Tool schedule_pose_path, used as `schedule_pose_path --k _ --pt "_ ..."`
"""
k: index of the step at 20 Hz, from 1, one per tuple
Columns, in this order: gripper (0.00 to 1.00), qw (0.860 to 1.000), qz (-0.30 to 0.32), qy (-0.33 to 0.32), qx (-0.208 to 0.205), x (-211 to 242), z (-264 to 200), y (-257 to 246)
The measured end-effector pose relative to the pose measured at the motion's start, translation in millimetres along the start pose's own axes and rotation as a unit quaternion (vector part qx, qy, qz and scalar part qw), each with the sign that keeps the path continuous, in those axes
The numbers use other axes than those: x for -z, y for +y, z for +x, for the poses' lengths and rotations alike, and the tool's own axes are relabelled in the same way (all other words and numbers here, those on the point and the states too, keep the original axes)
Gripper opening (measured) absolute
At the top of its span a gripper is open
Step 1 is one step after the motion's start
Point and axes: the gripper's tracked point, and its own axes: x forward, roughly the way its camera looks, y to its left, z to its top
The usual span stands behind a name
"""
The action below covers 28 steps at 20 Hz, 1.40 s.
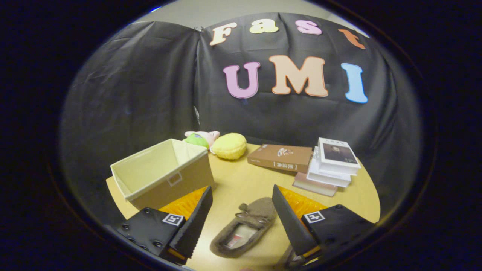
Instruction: Open the storage box then place both shoes into the box .Put the left shoe in first, then the right shoe, with the right side of both shoes facing outward in a uniform manner.
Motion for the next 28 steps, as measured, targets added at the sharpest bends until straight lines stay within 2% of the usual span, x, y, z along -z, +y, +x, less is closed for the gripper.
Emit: schedule_pose_path --k 7,13,15,19,21,22,24,28 --pt "1.0 0.995 0.033 0.095 0.011 80.6 9.8 -29.9" --pt "0.78 0.983 0.041 0.175 0.02 130.6 31.6 -32.0" --pt "0.71 0.978 0.067 0.196 0.017 139.1 37.6 -27.4" --pt "0.57 0.966 0.098 0.236 0.038 150.2 40.8 -27.5" --pt "0.38 0.961 0.113 0.247 0.052 151.6 41.4 -26.7" --pt "0.28 0.959 0.118 0.248 0.073 152.7 41.6 -34.7" --pt "0.07 0.951 0.149 0.263 0.069 152.8 40.5 -29.2" --pt "0.03 0.937 0.206 0.273 0.065 144.0 33.9 -19.8"
